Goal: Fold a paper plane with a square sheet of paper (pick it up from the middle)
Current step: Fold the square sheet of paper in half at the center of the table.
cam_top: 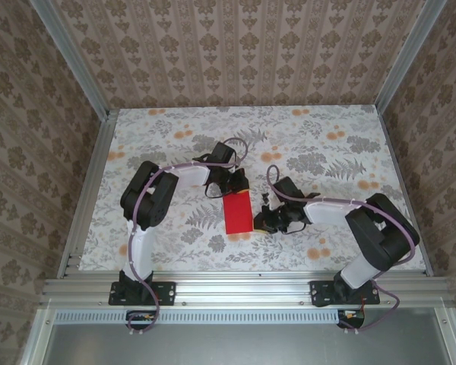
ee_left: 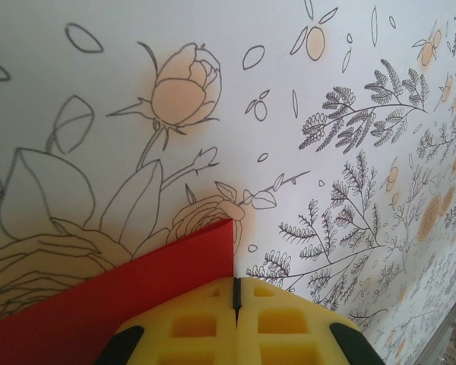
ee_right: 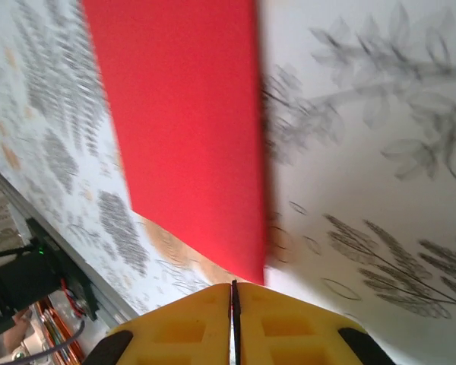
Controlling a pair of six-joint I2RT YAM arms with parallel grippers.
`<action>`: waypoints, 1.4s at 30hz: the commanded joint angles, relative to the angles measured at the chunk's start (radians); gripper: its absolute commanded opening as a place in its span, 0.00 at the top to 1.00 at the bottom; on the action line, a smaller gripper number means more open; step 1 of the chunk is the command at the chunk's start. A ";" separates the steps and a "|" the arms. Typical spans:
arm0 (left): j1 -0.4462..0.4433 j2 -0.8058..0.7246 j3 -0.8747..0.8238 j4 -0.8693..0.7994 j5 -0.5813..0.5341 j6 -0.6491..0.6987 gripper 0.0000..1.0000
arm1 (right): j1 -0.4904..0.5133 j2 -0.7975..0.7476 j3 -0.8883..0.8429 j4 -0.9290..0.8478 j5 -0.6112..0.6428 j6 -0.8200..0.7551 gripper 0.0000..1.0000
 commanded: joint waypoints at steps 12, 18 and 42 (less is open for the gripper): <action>0.000 0.060 -0.030 -0.086 -0.066 0.022 0.94 | -0.040 0.279 0.283 0.056 0.093 0.002 0.88; 0.000 0.070 -0.021 -0.090 -0.067 0.024 0.94 | -0.033 0.256 0.143 0.092 0.048 0.012 0.88; 0.055 -0.299 -0.007 -0.145 -0.127 0.000 0.56 | 0.065 -0.038 0.266 -0.267 0.479 -0.223 0.61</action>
